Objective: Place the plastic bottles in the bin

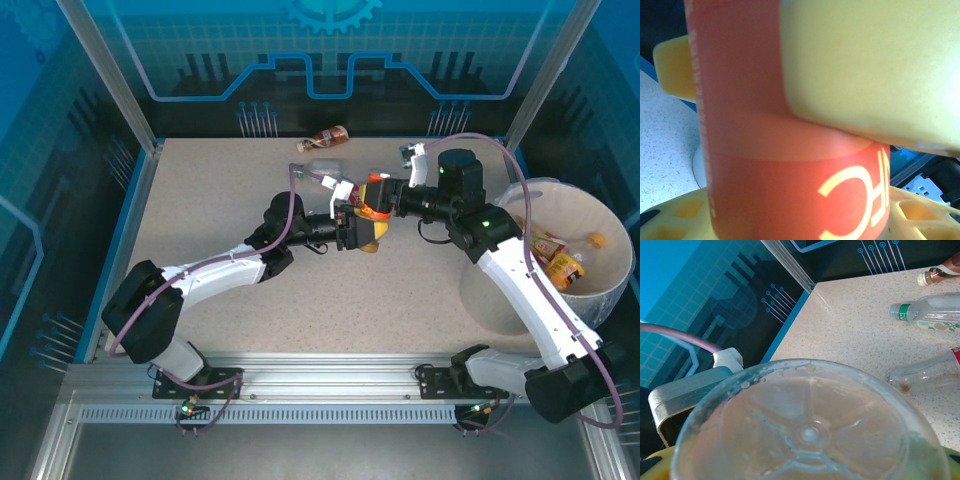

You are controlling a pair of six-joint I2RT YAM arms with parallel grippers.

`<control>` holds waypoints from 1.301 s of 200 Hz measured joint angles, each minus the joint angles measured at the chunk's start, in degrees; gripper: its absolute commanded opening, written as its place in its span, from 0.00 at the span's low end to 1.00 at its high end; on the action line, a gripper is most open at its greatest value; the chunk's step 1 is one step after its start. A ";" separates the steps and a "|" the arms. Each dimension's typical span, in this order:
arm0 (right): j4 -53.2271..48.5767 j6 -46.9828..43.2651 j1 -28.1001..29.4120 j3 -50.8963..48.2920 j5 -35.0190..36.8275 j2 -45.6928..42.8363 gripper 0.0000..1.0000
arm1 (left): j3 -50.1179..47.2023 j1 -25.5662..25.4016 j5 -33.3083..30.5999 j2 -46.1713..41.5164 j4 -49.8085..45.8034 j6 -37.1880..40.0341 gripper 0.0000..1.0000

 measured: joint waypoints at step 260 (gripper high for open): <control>-17.38 -21.33 -3.37 10.38 52.11 -20.04 0.34 | -8.46 5.42 -29.51 -10.58 -18.97 6.12 0.99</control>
